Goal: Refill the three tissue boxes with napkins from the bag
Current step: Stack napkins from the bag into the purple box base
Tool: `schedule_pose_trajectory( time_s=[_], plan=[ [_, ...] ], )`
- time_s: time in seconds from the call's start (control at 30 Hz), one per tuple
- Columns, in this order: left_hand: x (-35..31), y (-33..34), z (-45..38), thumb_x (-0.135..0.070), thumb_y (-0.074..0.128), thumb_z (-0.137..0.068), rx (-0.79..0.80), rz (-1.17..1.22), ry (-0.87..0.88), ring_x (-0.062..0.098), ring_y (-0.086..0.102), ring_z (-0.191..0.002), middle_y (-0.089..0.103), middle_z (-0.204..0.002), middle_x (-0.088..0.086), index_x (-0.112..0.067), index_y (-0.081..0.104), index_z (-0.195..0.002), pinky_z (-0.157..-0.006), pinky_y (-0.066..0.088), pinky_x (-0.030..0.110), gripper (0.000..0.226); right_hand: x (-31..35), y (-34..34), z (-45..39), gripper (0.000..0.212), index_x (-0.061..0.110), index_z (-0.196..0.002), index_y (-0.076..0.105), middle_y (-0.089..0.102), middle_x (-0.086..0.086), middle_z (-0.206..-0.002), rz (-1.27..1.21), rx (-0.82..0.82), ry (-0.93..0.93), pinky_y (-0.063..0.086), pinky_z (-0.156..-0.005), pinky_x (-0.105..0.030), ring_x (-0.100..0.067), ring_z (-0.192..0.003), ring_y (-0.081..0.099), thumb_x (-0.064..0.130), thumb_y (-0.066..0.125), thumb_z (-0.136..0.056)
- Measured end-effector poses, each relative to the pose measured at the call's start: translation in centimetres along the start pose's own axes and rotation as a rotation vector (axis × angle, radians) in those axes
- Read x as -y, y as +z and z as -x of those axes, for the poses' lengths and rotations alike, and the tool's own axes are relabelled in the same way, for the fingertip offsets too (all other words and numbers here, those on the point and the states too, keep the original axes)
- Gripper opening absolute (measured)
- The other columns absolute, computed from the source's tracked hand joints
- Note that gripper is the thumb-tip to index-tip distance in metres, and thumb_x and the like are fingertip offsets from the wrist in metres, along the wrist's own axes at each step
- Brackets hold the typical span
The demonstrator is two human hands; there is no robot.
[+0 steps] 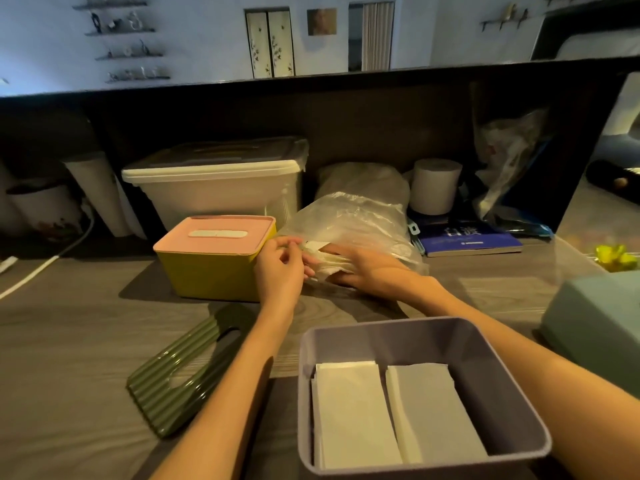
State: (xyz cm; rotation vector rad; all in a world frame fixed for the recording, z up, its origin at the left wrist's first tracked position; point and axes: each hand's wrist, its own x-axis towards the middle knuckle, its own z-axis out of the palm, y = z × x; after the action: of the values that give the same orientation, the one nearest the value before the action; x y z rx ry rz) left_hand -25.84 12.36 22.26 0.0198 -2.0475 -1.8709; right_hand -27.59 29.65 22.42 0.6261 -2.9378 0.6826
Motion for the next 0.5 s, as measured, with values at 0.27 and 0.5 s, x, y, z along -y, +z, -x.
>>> schedule_pose_trajectory(
  time_s=[0.27, 0.5],
  plan=[
    [0.3, 0.0, -0.1, -0.018, 0.053, -0.104, 0.028, 0.015, -0.022, 0.003, 0.061, -0.057, 0.066, -0.076, 0.003, -0.010, 0.064, -0.108, -0.056, 0.049, 0.016, 0.014, 0.3, -0.9, 3.5, 0.040, 0.024, -0.147, 0.052, 0.059, 0.005, -0.136, -0.150, -0.075, -0.036, 0.038, -0.098, -0.013, -0.009, -0.122, 0.051, 0.025, 0.050, -0.107],
    [0.3, 0.3, 0.0, -0.029, 0.054, -0.104, 0.072, -0.012, -0.053, 0.013, 0.069, -0.091, 0.071, -0.101, 0.001, -0.017, 0.064, -0.109, -0.078, 0.059, 0.032, 0.016, 0.8, -1.5, 5.1, 0.037, 0.018, -0.139, 0.060, 0.063, 0.011, -0.125, -0.138, -0.403, -0.196, 0.035, -0.095, 0.000, 0.006, -0.112, 0.050, 0.011, 0.059, -0.102]
  ],
)
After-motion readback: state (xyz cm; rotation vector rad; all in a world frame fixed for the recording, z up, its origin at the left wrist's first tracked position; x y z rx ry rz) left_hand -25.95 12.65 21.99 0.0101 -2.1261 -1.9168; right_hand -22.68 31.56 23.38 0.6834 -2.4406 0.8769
